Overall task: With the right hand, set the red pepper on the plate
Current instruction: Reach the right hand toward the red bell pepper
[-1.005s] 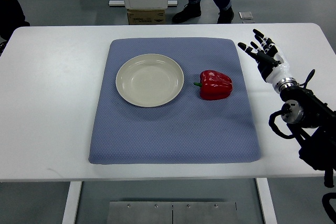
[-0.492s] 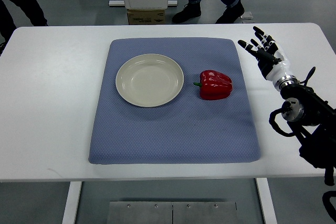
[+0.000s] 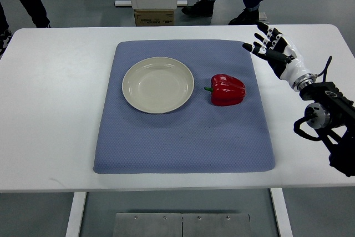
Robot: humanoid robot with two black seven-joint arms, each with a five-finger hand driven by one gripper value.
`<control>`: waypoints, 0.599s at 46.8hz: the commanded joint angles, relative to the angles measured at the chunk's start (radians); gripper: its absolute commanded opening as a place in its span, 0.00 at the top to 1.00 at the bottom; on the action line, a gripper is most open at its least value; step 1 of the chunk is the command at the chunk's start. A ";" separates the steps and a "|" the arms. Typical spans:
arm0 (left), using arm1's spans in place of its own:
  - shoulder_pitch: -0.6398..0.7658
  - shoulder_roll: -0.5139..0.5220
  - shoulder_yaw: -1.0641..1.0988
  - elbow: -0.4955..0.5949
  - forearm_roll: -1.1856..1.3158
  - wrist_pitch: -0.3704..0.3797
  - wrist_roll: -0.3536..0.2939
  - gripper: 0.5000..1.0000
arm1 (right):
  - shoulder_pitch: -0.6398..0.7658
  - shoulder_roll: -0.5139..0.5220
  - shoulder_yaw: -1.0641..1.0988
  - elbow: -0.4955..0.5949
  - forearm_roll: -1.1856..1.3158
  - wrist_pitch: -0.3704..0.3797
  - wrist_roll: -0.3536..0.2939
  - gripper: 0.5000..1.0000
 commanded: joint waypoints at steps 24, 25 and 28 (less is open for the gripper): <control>0.000 0.000 0.000 -0.001 0.000 0.000 0.000 0.00 | 0.161 -0.160 -0.371 0.055 -0.260 0.064 0.102 0.01; 0.000 0.000 0.000 0.001 0.000 0.000 0.000 0.00 | 0.165 -0.163 -0.382 0.055 -0.268 0.064 0.103 0.01; 0.000 0.000 0.000 0.001 0.000 0.000 0.000 0.00 | 0.179 -0.166 -0.414 0.055 -0.291 0.064 0.107 0.01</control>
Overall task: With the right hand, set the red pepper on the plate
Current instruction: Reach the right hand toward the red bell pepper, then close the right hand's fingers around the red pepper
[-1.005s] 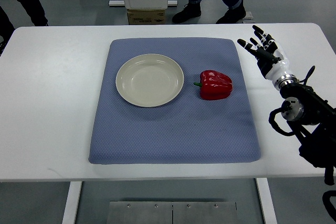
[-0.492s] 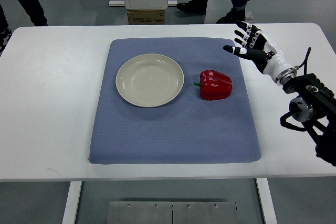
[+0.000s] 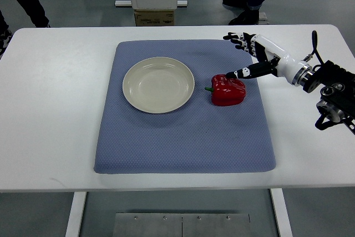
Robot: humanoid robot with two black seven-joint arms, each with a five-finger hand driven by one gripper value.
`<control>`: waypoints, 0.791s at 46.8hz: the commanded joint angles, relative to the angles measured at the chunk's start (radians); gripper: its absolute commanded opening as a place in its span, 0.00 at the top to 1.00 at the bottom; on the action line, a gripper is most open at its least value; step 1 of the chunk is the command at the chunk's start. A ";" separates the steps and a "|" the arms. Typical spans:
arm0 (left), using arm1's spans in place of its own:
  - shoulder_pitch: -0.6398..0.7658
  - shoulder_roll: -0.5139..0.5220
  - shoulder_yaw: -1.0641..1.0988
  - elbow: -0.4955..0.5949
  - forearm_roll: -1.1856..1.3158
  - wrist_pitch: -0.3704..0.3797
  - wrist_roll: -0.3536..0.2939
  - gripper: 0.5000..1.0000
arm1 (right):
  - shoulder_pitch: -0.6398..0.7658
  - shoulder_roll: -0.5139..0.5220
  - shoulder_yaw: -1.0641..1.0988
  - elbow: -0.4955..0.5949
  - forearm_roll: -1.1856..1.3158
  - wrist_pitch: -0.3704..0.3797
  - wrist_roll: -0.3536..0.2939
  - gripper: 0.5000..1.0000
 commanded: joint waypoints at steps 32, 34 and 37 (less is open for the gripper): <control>0.000 0.000 0.000 0.001 0.000 0.000 0.000 0.00 | 0.106 -0.001 -0.316 -0.020 -0.078 -0.074 -0.009 0.03; 0.000 0.000 0.000 0.001 0.000 0.000 0.000 0.00 | 0.107 0.001 -0.320 -0.025 -0.079 -0.074 -0.011 0.03; 0.000 0.000 0.000 -0.001 0.000 0.000 0.000 0.00 | 0.107 0.001 -0.322 -0.030 -0.079 -0.075 -0.012 0.04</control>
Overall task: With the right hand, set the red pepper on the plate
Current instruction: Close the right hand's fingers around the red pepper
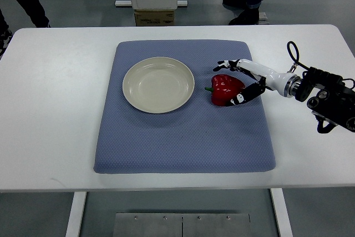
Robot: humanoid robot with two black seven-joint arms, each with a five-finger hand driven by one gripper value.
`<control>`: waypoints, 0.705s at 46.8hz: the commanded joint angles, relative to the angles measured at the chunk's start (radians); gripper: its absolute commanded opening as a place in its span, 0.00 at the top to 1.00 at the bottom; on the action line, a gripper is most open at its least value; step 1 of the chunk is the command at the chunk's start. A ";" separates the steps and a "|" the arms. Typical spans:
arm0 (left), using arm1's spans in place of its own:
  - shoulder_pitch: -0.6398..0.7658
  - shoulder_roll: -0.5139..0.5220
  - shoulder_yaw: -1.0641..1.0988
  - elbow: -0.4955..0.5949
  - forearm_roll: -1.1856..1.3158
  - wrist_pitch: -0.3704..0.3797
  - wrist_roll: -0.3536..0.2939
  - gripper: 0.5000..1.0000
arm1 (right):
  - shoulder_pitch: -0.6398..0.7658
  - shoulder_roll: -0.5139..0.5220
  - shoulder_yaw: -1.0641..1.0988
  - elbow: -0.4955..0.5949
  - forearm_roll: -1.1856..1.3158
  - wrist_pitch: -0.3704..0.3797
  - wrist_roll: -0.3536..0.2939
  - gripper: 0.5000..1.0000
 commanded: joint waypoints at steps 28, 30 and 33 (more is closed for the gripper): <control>0.000 0.000 0.000 -0.001 0.000 0.000 0.000 0.00 | 0.013 0.019 -0.046 -0.022 0.001 -0.006 -0.021 0.16; 0.000 0.000 0.000 0.000 0.000 0.000 0.000 0.00 | 0.013 0.022 -0.048 -0.022 -0.001 -0.006 -0.021 0.18; 0.000 0.000 0.000 -0.001 0.000 0.000 0.000 0.00 | 0.013 0.025 -0.048 -0.022 0.001 -0.006 -0.021 0.25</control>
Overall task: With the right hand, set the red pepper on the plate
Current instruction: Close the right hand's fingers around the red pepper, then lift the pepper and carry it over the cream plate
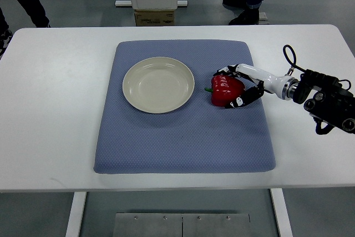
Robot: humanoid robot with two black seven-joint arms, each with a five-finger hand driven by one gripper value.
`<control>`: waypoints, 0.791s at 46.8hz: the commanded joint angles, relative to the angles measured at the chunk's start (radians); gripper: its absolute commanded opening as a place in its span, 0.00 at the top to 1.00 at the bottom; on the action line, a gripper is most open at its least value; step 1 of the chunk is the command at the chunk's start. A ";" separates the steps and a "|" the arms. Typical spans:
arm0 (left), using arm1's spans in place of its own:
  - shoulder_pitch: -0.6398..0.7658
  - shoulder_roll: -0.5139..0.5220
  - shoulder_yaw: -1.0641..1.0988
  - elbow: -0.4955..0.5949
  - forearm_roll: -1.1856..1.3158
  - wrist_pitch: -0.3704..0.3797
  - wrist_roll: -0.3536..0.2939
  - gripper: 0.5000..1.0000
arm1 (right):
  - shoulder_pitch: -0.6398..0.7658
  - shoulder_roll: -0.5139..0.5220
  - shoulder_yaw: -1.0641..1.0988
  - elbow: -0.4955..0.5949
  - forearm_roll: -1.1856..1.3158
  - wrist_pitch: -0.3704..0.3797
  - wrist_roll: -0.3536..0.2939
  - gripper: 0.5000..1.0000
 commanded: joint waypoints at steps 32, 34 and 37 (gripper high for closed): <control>0.000 0.000 0.000 0.000 0.000 0.000 -0.001 0.00 | 0.032 0.003 0.017 -0.005 0.029 -0.080 -0.001 1.00; 0.000 0.000 0.000 0.000 0.000 0.000 -0.001 0.00 | 0.041 0.004 0.017 -0.005 0.032 -0.080 -0.004 1.00; 0.000 0.000 0.000 0.000 0.000 0.000 -0.001 0.00 | 0.060 0.026 0.017 -0.006 0.034 -0.080 -0.023 1.00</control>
